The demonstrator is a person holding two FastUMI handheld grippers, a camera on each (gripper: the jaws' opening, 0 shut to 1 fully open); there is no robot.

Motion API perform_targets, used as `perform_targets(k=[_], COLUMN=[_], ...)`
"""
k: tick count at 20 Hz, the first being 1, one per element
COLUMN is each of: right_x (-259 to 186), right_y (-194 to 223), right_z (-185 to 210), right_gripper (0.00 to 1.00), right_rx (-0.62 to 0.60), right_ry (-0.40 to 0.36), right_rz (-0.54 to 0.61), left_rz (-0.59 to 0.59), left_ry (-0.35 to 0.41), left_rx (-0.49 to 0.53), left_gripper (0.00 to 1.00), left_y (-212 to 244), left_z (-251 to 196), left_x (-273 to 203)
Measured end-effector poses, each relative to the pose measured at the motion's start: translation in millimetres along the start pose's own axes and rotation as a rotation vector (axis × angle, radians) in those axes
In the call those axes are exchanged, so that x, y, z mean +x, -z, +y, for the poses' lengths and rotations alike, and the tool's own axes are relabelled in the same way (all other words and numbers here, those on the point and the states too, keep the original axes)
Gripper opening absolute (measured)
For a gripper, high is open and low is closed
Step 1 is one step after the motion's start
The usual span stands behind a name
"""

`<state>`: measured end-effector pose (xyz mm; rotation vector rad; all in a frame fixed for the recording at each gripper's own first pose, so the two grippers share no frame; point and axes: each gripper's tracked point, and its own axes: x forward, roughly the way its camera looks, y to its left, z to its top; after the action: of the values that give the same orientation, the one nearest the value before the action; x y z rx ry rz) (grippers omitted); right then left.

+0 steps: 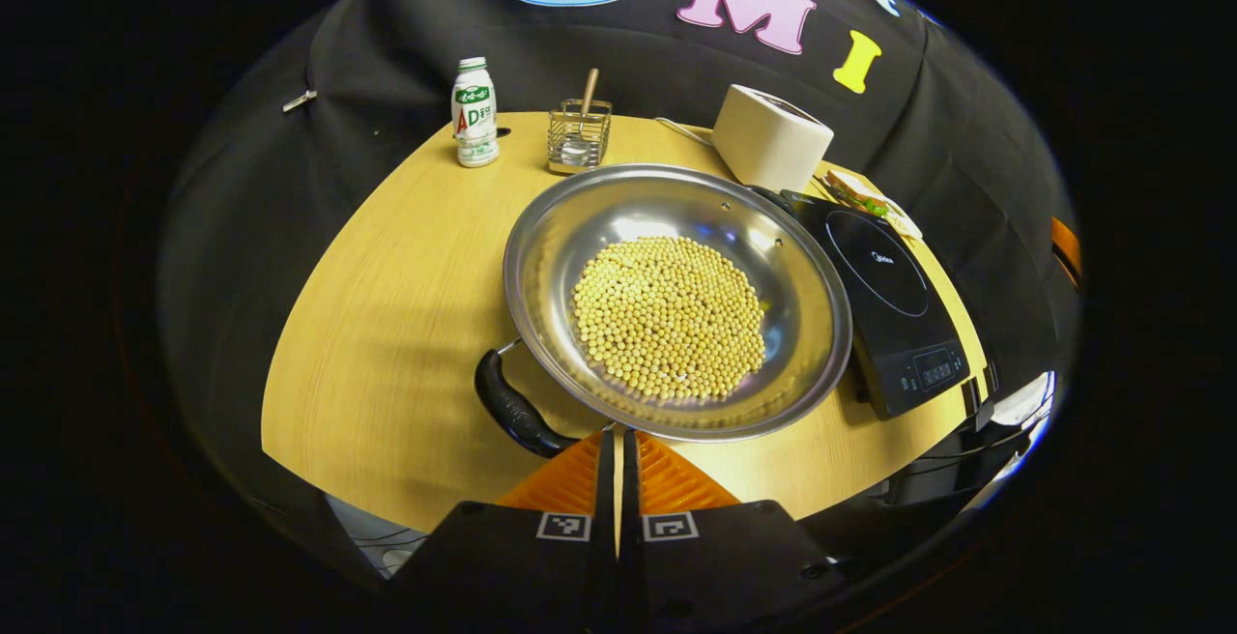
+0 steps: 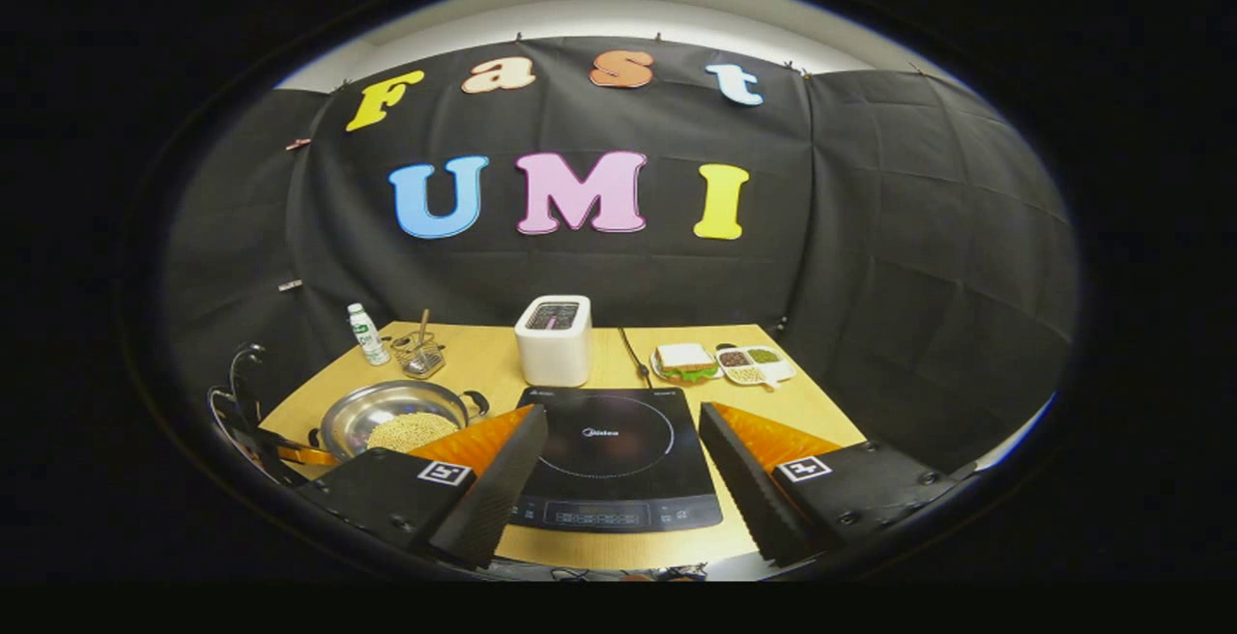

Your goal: First push the handle of the pot to place it horizontally, then grasp the pot with both hands and set it on the induction cooktop.

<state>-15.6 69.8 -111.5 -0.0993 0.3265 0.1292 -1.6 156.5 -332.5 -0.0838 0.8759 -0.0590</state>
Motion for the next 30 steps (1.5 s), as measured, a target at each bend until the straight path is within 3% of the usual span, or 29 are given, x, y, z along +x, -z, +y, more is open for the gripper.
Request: perform_targets(k=[6, 13, 21, 30], right_x=[9.4, 19.0, 28.9, 44.6], right_y=[-1.6, -1.7, 4.2, 11.7], right_z=[9.7, 22.2, 32.4, 36.1], right_gripper=[0.99, 0.99, 0.98, 0.99], right_rx=[-0.002, -0.013, -0.020, -0.028], right_ry=[-0.014, -0.033, -0.050, -0.044], right_rz=[0.006, 0.018, 0.043, 0.071], left_rz=[-0.018, -0.040, -0.077, -0.067], left_ry=[-0.041, -0.090, -0.100, -0.139], left_rx=[-0.071, -0.081, -0.125, -0.086], left_gripper=[0.03, 0.05, 0.05, 0.05], left_y=[-13.9, -40.5, -73.7, -88.0], left_z=[29.4, 63.0, 87.6, 108.1], left_x=[4.4, 10.2, 26.2, 44.0])
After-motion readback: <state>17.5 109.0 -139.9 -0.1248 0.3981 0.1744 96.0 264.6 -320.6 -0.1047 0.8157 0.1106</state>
